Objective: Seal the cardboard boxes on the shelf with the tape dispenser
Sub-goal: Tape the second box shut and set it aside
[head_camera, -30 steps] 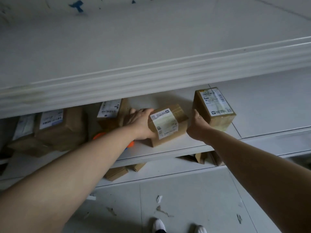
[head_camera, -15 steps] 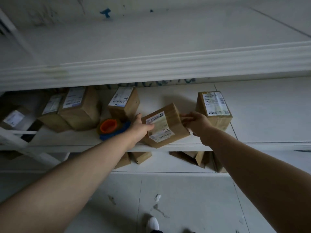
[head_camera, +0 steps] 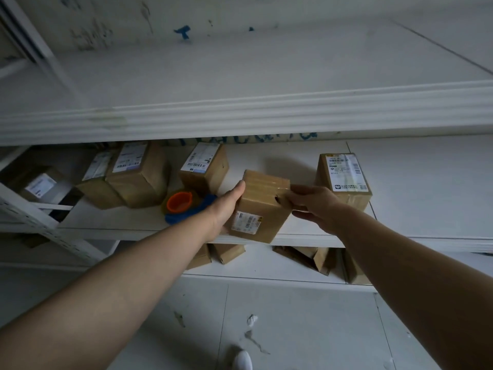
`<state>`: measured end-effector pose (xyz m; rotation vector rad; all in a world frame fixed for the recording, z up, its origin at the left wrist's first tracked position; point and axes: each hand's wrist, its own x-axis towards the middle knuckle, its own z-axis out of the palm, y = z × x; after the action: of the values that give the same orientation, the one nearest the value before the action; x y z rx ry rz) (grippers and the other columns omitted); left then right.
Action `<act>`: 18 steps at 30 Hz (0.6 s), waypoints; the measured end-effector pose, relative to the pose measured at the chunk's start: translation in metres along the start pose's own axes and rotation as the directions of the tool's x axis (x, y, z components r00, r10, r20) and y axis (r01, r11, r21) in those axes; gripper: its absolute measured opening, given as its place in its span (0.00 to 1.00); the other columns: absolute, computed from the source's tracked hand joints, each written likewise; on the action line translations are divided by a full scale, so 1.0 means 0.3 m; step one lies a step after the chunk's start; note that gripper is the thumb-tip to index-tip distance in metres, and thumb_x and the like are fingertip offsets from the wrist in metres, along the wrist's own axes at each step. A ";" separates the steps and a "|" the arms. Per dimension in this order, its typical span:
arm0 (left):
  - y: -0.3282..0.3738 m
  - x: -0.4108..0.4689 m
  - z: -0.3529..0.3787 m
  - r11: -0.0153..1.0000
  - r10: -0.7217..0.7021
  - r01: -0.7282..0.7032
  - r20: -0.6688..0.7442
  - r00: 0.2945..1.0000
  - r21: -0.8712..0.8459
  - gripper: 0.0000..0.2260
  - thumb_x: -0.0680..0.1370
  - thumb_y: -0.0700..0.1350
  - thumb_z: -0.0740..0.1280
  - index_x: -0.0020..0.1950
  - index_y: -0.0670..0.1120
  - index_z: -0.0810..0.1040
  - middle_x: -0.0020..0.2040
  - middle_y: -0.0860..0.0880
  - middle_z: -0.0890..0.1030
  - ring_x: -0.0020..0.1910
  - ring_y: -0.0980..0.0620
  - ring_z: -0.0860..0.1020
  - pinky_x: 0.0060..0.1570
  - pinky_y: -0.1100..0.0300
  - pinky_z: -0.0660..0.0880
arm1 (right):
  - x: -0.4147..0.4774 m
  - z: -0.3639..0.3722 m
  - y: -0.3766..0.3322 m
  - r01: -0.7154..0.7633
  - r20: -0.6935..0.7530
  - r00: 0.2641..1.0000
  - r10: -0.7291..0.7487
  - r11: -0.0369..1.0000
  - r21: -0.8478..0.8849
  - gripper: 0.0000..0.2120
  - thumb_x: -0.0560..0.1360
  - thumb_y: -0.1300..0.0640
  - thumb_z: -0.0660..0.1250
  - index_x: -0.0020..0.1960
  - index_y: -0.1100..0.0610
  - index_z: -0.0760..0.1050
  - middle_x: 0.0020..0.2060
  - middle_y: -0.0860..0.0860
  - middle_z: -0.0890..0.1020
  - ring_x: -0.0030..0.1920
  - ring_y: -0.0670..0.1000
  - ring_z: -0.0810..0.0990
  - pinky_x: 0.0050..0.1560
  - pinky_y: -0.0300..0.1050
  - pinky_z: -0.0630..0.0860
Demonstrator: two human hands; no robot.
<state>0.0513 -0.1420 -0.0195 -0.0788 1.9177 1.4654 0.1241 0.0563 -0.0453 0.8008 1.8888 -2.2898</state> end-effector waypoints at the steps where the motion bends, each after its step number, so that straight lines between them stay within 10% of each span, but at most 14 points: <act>1: -0.004 0.006 -0.001 1.000 -0.009 0.010 0.016 1.000 -0.018 0.14 0.79 0.61 0.60 0.52 0.53 0.76 0.50 0.47 0.82 0.52 0.46 0.79 0.58 0.47 0.75 | -0.001 0.002 -0.001 0.005 0.039 0.999 -0.005 1.000 0.021 0.15 0.76 0.65 0.67 0.62 0.56 0.76 0.54 0.54 0.82 0.56 0.51 0.81 0.53 0.47 0.78; 8: -0.049 0.048 -0.008 1.000 0.019 -0.019 -0.030 0.999 0.011 0.12 0.79 0.52 0.65 0.62 0.54 0.71 0.63 0.49 0.77 0.60 0.48 0.76 0.63 0.48 0.73 | 0.029 -0.005 0.003 0.050 0.121 0.991 -0.056 0.997 0.056 0.17 0.76 0.68 0.65 0.62 0.56 0.78 0.57 0.53 0.82 0.60 0.53 0.79 0.62 0.55 0.76; 13: -0.022 0.059 -0.016 0.987 0.135 -0.131 -0.042 0.990 0.093 0.33 0.77 0.45 0.69 0.76 0.61 0.56 0.72 0.55 0.64 0.64 0.45 0.73 0.60 0.43 0.75 | 0.028 0.024 -0.012 0.035 0.143 0.989 -0.030 0.999 -0.032 0.22 0.74 0.66 0.69 0.64 0.49 0.77 0.57 0.48 0.82 0.60 0.51 0.78 0.64 0.51 0.72; 18: -0.005 0.060 0.015 0.966 0.169 -0.147 -0.091 0.981 0.211 0.31 0.79 0.49 0.66 0.76 0.63 0.54 0.75 0.52 0.61 0.61 0.45 0.75 0.52 0.44 0.80 | 0.032 0.063 -0.015 0.071 -0.097 0.990 -0.098 0.967 -0.243 0.26 0.68 0.60 0.76 0.63 0.50 0.73 0.53 0.50 0.80 0.51 0.51 0.80 0.47 0.46 0.80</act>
<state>0.0410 -0.1322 -0.0313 0.0938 2.1956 1.3811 0.1075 0.0423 -0.0432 0.8422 2.2336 -2.0440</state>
